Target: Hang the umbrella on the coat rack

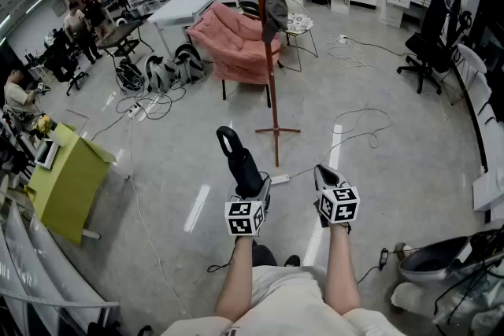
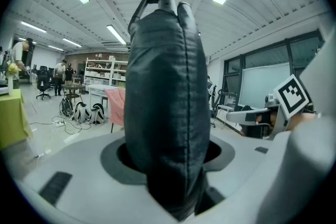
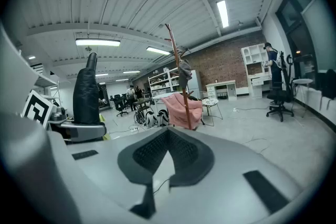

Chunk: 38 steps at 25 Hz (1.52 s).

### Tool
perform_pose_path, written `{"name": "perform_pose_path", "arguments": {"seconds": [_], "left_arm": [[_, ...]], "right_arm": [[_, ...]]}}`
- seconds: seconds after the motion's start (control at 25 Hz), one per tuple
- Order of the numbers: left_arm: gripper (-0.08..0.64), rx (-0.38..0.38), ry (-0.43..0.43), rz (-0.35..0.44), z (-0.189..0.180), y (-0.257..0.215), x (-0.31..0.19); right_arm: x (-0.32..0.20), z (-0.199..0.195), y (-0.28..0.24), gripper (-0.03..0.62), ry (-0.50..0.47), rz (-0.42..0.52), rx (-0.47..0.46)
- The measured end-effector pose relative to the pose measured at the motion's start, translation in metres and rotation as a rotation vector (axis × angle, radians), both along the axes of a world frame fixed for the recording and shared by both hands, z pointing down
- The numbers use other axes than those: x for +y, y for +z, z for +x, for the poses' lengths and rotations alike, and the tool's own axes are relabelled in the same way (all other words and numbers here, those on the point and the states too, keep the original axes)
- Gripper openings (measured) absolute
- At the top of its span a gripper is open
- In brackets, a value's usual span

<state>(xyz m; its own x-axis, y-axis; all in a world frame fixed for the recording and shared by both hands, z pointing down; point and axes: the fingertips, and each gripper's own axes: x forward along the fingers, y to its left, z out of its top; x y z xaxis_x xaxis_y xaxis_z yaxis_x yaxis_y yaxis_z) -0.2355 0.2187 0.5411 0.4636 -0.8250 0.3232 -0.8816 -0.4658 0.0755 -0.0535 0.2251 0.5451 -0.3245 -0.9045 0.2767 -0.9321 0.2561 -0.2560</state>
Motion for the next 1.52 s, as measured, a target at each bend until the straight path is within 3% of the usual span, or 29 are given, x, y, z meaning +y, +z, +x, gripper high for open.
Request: {"name": "perform_pose_path", "arguments": {"seconds": [0.6,1.2,1.52], "left_arm": [[0.261,-0.026,0.016,0.026,0.003,-0.010,-0.018],[0.261,0.040,-0.008,0.011,0.033,-0.020,-0.130],[0.259,0.023,0.021,-0.002,0.054,-0.024,-0.191]], "right_arm": [[-0.016,0.005,0.005,0.003,-0.005,-0.016,-0.068],[-0.100,0.012,0.010,0.005,-0.127,-0.081,-0.017],[-0.163,0.029,0.000,0.003,-0.115,-0.081,-0.075]]}}
